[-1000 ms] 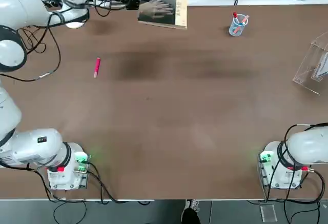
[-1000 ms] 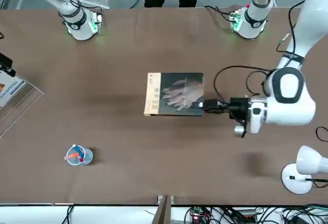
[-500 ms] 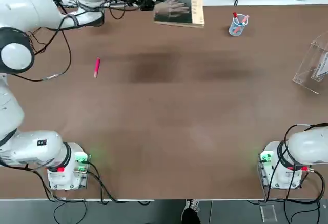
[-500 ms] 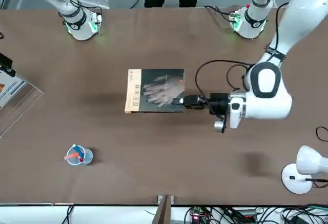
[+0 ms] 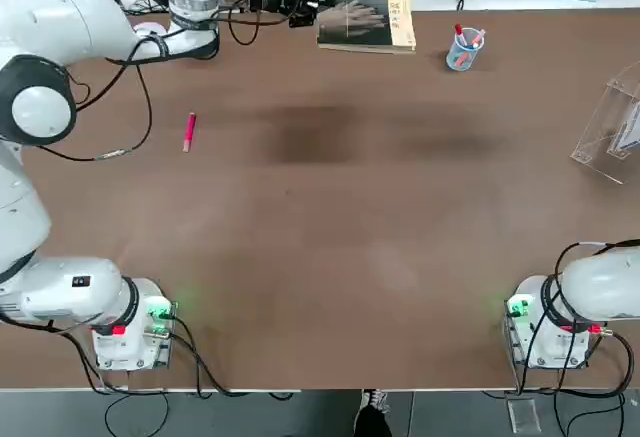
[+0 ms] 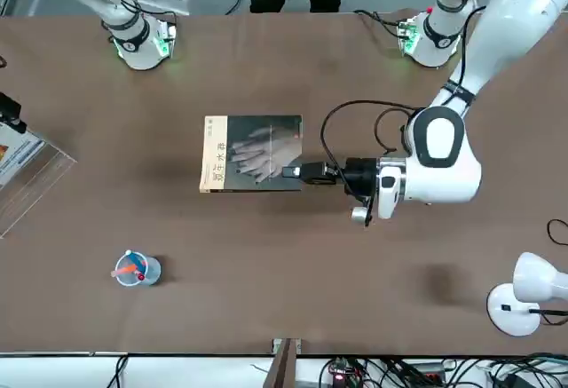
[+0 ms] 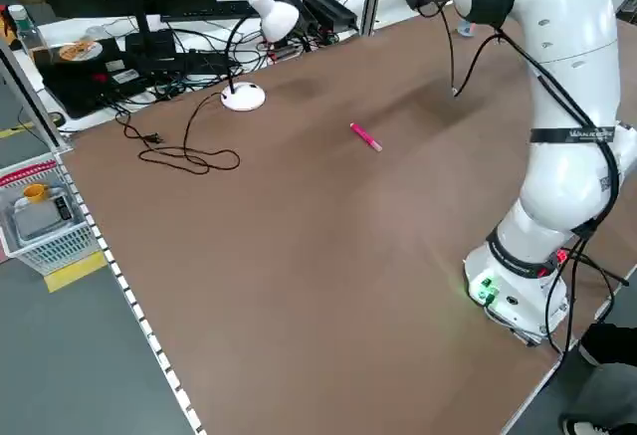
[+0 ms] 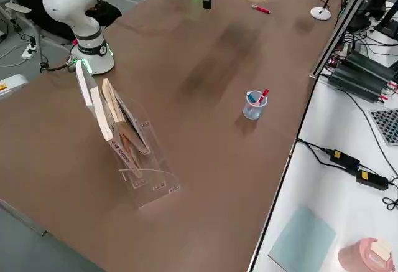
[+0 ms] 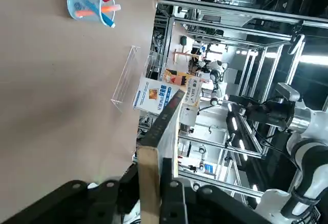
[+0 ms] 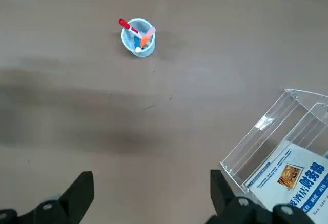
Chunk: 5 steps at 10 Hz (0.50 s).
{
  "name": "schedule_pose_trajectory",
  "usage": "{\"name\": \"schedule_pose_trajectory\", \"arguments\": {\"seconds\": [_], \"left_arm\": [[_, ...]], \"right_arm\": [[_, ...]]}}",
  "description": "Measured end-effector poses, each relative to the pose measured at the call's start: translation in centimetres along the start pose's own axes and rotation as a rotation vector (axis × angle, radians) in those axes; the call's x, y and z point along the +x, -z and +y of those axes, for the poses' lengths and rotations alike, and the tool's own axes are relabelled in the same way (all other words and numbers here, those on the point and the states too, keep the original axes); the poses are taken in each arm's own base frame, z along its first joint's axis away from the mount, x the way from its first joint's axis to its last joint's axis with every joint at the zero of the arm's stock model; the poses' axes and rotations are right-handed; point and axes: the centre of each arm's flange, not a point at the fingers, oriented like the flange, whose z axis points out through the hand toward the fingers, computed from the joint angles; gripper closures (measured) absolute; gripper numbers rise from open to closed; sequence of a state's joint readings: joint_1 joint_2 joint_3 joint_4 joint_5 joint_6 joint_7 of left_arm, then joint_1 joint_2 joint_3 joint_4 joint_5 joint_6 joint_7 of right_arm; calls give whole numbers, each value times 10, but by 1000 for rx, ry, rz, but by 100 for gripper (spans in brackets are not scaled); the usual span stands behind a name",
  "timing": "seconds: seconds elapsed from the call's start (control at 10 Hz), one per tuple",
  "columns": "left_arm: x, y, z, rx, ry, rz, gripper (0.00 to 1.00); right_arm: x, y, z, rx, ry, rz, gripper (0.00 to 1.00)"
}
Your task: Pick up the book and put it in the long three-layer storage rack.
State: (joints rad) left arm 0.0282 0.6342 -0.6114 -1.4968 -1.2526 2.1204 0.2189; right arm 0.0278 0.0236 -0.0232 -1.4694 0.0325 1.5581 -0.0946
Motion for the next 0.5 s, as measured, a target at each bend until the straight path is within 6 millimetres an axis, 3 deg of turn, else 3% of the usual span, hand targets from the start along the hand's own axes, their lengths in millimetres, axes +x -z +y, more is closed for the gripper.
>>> {"name": "schedule_pose_trajectory", "arguments": {"seconds": [0.5], "left_arm": [[-6, -30, -2, 22, -3, 22, 96]], "right_arm": [[7, -30, 1, 7, -11, -39, 0]]}}
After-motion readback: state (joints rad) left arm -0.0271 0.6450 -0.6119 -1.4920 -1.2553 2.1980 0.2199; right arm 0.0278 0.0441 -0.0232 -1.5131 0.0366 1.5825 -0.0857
